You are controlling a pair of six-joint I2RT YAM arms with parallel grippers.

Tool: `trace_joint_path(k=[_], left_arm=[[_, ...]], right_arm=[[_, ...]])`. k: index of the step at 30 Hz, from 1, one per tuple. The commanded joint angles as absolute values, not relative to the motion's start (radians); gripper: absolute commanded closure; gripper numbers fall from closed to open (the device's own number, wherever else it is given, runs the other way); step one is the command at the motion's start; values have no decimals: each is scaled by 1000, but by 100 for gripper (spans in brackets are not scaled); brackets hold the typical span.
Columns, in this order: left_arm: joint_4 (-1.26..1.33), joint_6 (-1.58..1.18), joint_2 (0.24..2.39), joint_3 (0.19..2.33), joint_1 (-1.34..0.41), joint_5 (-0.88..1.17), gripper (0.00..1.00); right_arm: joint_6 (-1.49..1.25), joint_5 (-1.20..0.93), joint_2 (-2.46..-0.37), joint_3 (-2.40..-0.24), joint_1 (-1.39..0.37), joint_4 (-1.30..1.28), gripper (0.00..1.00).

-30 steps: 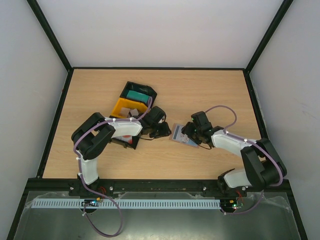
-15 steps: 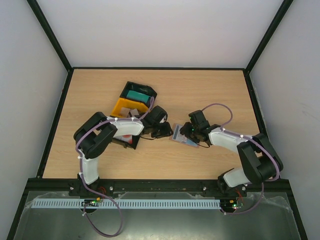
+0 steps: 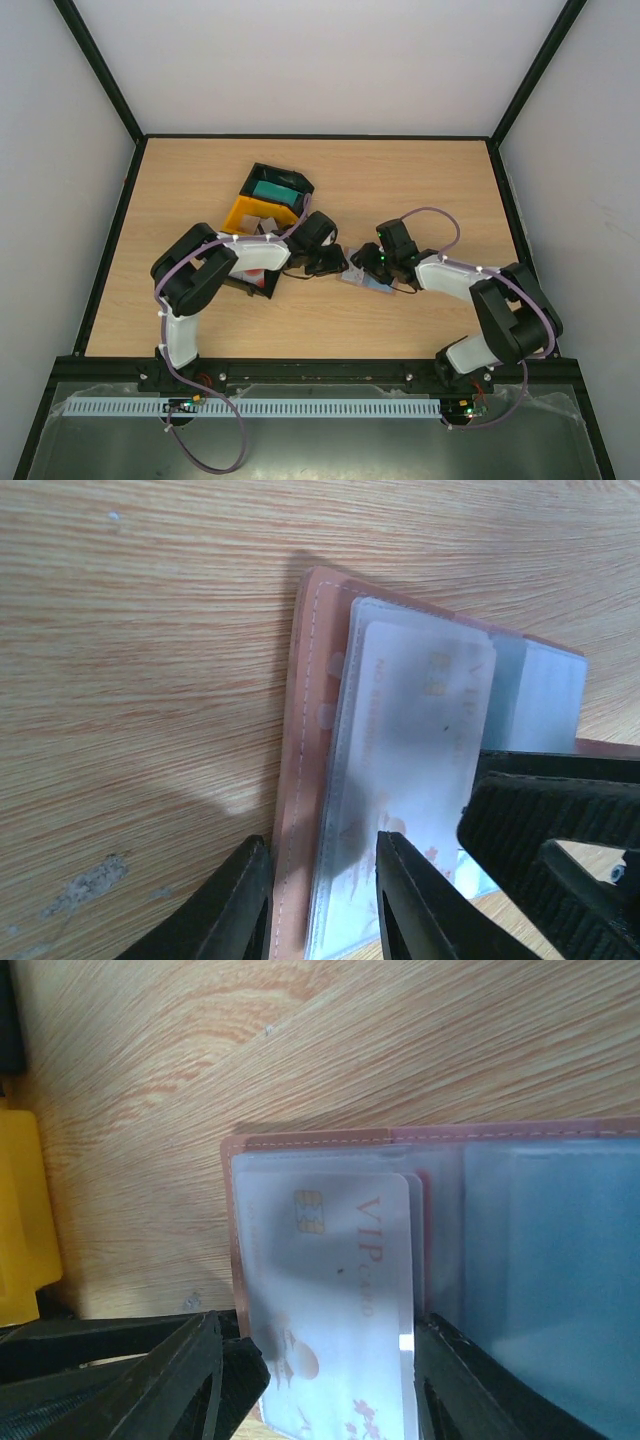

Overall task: Put the credit cards into the card holder
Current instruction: Insert the credit card into the card holder.

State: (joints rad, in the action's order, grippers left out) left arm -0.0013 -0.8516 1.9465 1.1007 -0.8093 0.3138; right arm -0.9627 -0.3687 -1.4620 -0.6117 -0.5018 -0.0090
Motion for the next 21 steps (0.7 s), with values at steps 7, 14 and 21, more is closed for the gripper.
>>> trace_joint_path(k=[7, 14, 21], left_arm=[[-60, -828, 1969, 1101, -822, 311, 68], [-122, -781, 1881, 1117, -821, 227, 57], [-169, -722, 1749, 1109, -821, 132, 46]], right_arm=[[-964, -410, -1493, -616, -509, 15, 48], [-886, -189, -1364, -677, -509, -171, 38], [-845, -6, -1215, -676, -509, -290, 31]])
